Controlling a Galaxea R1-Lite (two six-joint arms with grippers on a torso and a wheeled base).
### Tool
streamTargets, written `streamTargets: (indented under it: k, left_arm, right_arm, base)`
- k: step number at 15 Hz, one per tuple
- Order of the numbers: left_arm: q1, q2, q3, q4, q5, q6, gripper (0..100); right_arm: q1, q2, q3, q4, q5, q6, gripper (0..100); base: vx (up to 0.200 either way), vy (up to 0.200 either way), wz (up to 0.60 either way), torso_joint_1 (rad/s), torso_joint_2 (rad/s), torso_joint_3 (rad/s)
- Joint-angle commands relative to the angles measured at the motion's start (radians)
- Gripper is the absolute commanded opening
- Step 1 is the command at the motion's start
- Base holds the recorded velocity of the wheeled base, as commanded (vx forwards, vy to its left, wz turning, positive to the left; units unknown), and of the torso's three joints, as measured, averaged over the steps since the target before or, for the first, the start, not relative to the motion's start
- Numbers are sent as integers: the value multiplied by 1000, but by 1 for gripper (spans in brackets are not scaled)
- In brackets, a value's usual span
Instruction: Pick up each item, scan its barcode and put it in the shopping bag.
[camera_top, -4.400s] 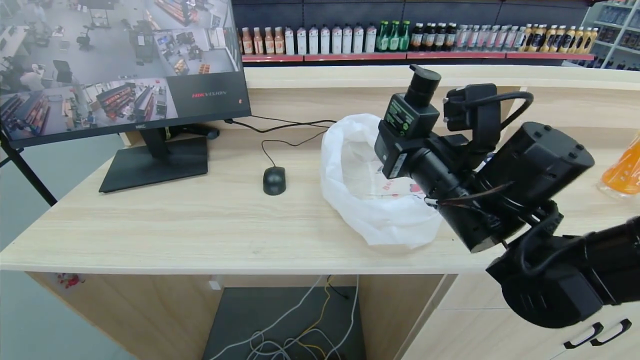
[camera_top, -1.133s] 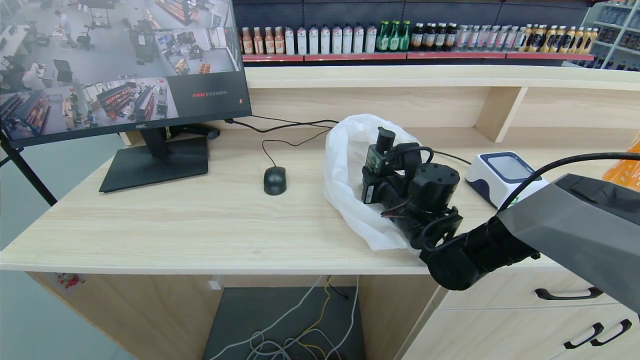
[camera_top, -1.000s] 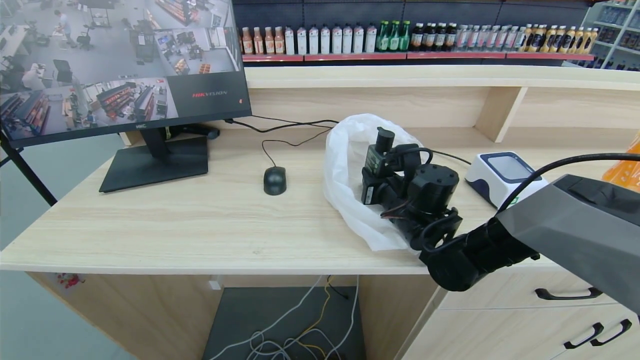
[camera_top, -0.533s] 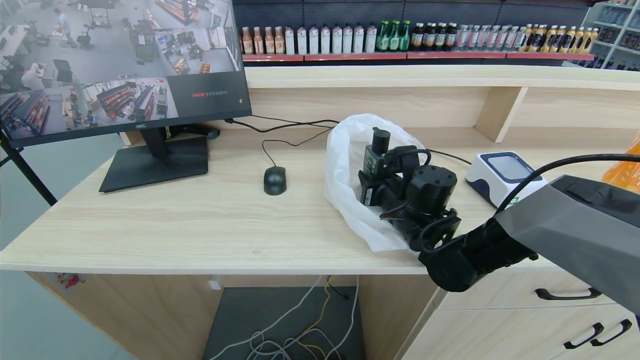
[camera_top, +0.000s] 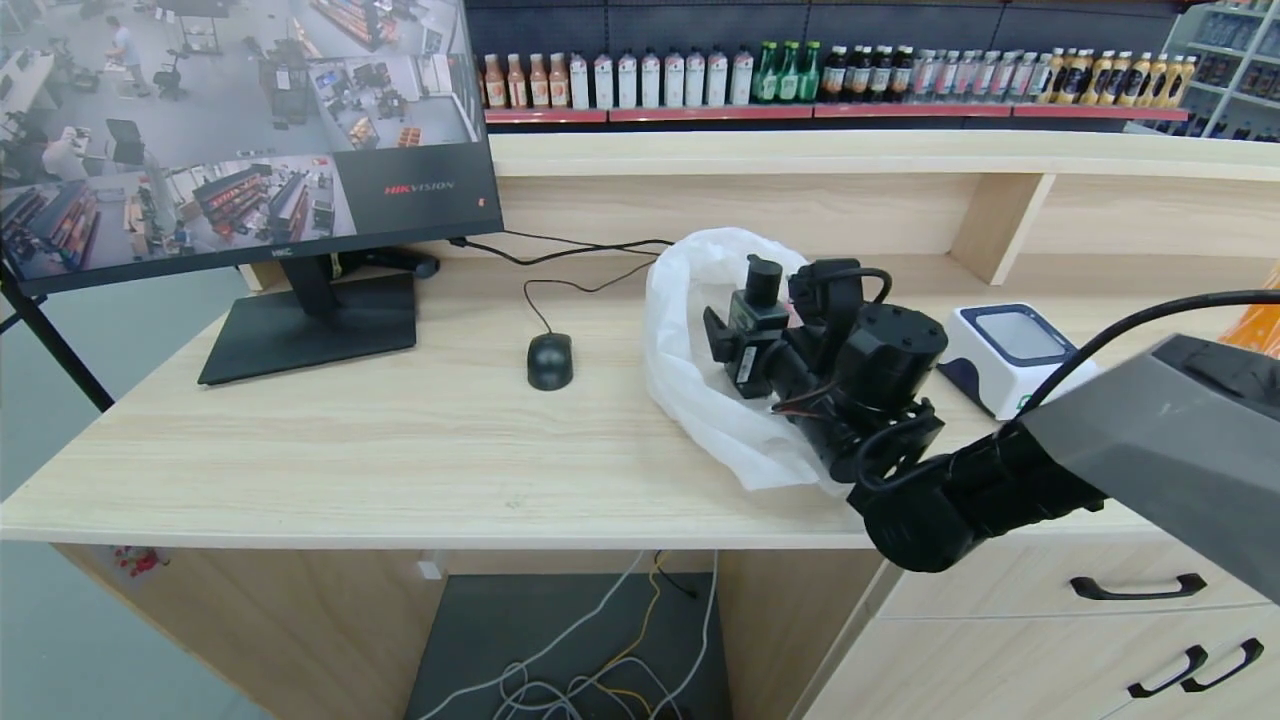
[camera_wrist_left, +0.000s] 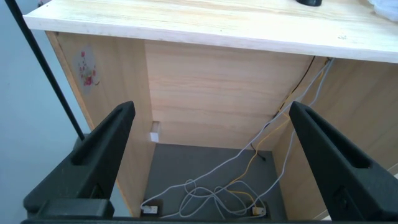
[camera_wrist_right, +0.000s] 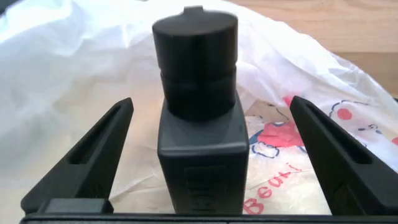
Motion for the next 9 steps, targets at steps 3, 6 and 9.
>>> streamTargets:
  k: [3,6,9]
  left_arm:
    - [0,0,0,0,0,-1,100]
    - [0,0,0,0,0,-1,100]
    - [0,0,0,-1,0,-4,100]
  right_arm:
    - [26,-123,54,0,-2,-6,100]
    - [41,-208,145,-2,-2,-6,100]
    - [64,-243,206,-54,-2,-3,100]
  base:
    - [0,0,0,0,0,0]
    - [0,0,0,0,0,0]
    - [0,0,0,0,0,0]
